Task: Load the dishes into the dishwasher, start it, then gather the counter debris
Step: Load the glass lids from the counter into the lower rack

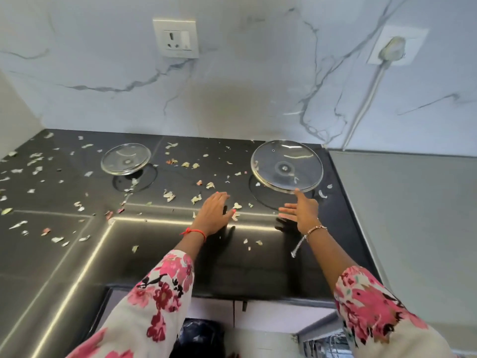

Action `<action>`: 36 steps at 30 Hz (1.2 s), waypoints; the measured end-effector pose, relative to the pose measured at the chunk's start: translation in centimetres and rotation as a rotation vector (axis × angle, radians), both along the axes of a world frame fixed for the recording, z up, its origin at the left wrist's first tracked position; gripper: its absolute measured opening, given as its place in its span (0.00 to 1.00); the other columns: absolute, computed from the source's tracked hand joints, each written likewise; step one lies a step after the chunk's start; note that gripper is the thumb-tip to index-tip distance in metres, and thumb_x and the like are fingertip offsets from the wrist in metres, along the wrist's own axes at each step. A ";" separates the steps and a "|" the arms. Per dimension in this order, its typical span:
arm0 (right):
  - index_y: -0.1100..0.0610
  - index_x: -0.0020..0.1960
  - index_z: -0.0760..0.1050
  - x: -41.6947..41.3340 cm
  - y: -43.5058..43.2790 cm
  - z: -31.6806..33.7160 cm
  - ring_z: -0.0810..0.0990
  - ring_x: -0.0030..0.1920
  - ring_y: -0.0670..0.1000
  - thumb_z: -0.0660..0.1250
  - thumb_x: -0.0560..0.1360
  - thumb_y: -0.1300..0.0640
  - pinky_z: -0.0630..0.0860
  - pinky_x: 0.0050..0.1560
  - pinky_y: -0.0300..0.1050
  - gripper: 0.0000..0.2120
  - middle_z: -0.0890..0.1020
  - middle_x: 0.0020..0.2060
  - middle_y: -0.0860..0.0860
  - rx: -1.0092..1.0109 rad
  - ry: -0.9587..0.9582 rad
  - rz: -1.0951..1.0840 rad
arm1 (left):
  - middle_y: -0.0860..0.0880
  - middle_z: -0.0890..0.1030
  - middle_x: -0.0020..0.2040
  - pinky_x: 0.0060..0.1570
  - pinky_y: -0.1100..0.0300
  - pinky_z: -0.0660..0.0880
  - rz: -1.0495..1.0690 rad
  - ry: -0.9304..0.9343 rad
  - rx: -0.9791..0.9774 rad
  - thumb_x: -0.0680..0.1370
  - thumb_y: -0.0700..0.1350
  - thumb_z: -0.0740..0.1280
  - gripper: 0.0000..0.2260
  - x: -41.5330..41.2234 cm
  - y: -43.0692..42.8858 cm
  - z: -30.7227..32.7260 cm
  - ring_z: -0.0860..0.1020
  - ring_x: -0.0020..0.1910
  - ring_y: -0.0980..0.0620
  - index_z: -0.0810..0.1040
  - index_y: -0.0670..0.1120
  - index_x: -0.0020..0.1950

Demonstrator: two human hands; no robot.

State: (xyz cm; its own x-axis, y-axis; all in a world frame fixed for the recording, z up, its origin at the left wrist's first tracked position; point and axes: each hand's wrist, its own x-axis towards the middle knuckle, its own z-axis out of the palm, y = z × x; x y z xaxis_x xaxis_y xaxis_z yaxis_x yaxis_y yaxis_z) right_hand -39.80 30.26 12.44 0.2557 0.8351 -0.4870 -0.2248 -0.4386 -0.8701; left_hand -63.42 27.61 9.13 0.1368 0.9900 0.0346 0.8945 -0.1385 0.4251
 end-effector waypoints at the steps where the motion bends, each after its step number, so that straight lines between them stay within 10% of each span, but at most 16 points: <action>1: 0.63 0.54 0.66 0.3 1.0 -0.1 0.80 0.36 0.59 0.63 0.77 0.50 0.80 0.29 0.52 0.16 0.77 0.42 0.64 -0.029 0.084 -0.029 | 0.44 0.64 0.73 0.73 0.53 0.55 -0.011 -0.004 -0.007 0.79 0.51 0.60 0.24 0.1 1.0 -0.1 0.59 0.74 0.47 0.64 0.41 0.71; 10: 0.62 0.57 0.71 1.1 8.4 -2.4 0.80 0.49 0.61 0.71 0.71 0.62 0.79 0.42 0.60 0.17 0.78 0.55 0.61 -0.060 0.458 -0.212 | 0.49 0.55 0.76 0.74 0.54 0.46 -0.034 0.010 -0.025 0.80 0.53 0.56 0.26 -0.8 6.6 -3.2 0.49 0.76 0.51 0.57 0.44 0.75; 16: 0.62 0.43 0.72 0.9 9.6 -2.9 0.82 0.38 0.62 0.62 0.76 0.68 0.79 0.27 0.54 0.04 0.77 0.43 0.62 -0.066 0.429 -0.223 | 0.52 0.55 0.76 0.71 0.61 0.42 -0.018 0.078 0.073 0.73 0.64 0.41 0.35 -1.0 6.2 -4.3 0.50 0.76 0.54 0.57 0.48 0.75; 20: 0.63 0.43 0.72 0.8 9.4 -3.4 0.81 0.33 0.61 0.59 0.76 0.70 0.81 0.43 0.58 0.06 0.77 0.41 0.61 -0.022 0.432 -0.250 | 0.54 0.55 0.76 0.71 0.61 0.43 -0.010 0.047 0.084 0.73 0.64 0.44 0.34 -1.0 6.4 -4.5 0.50 0.76 0.55 0.59 0.49 0.74; 25: 0.68 0.39 0.72 0.7 7.2 -2.3 0.80 0.34 0.61 0.60 0.70 0.78 0.77 0.23 0.58 0.07 0.78 0.36 0.65 -0.032 0.430 -0.383 | 0.54 0.51 0.77 0.71 0.61 0.40 -0.035 0.032 0.025 0.72 0.65 0.42 0.36 -1.1 6.2 -4.2 0.47 0.76 0.56 0.56 0.49 0.75; 36: 0.68 0.40 0.74 3.9 -3.8 0.5 0.81 0.26 0.58 0.64 0.70 0.74 0.80 0.31 0.58 0.03 0.80 0.38 0.64 0.026 0.309 -0.199 | 0.50 0.54 0.77 0.73 0.52 0.43 0.046 0.053 -0.003 0.81 0.53 0.55 0.24 1.4 -1.5 -0.8 0.48 0.76 0.54 0.57 0.45 0.75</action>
